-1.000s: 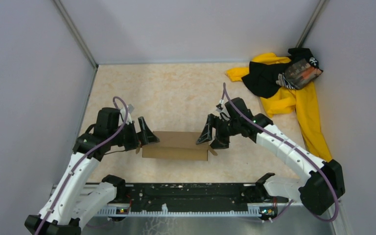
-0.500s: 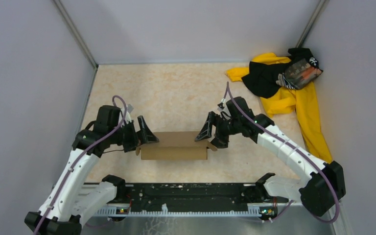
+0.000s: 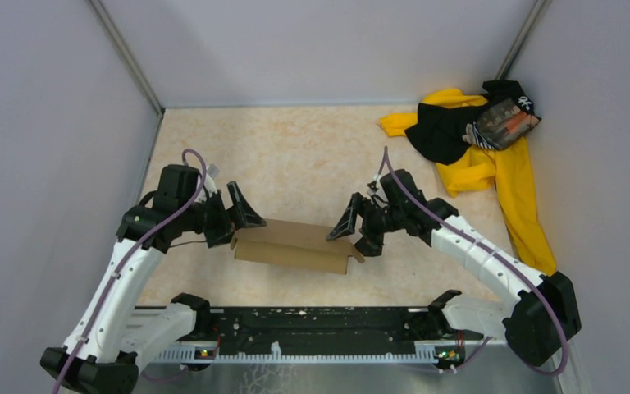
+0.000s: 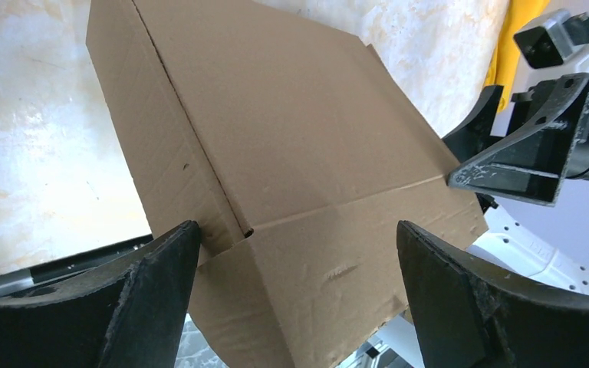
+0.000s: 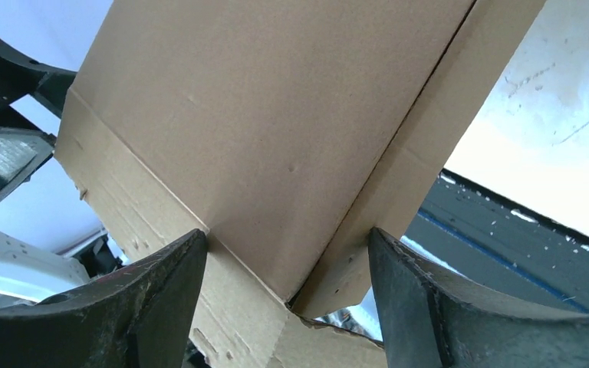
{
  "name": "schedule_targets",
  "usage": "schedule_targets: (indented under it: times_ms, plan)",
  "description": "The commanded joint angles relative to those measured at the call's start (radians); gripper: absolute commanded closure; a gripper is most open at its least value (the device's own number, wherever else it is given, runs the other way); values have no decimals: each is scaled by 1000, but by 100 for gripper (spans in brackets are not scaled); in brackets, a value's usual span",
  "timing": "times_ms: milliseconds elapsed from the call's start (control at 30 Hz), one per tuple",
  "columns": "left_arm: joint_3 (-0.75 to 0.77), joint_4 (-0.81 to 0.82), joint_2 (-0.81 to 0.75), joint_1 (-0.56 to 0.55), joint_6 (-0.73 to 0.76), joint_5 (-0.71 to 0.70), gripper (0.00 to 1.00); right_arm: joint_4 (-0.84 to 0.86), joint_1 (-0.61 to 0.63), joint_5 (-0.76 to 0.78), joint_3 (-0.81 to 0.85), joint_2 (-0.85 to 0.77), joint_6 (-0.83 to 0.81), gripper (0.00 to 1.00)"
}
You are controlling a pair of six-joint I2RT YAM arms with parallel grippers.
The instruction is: Fold the paper box
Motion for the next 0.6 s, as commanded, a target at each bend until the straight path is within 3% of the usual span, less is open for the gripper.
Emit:
schedule_targets:
  times_ms: [0,567]
  plan:
    - [30,92,21,-32,-168,301,2,381,27,-199,13,-45,177,27]
    - [26,106,73,-29,-308,335,2,549,17,-245,-2,-35,392,26]
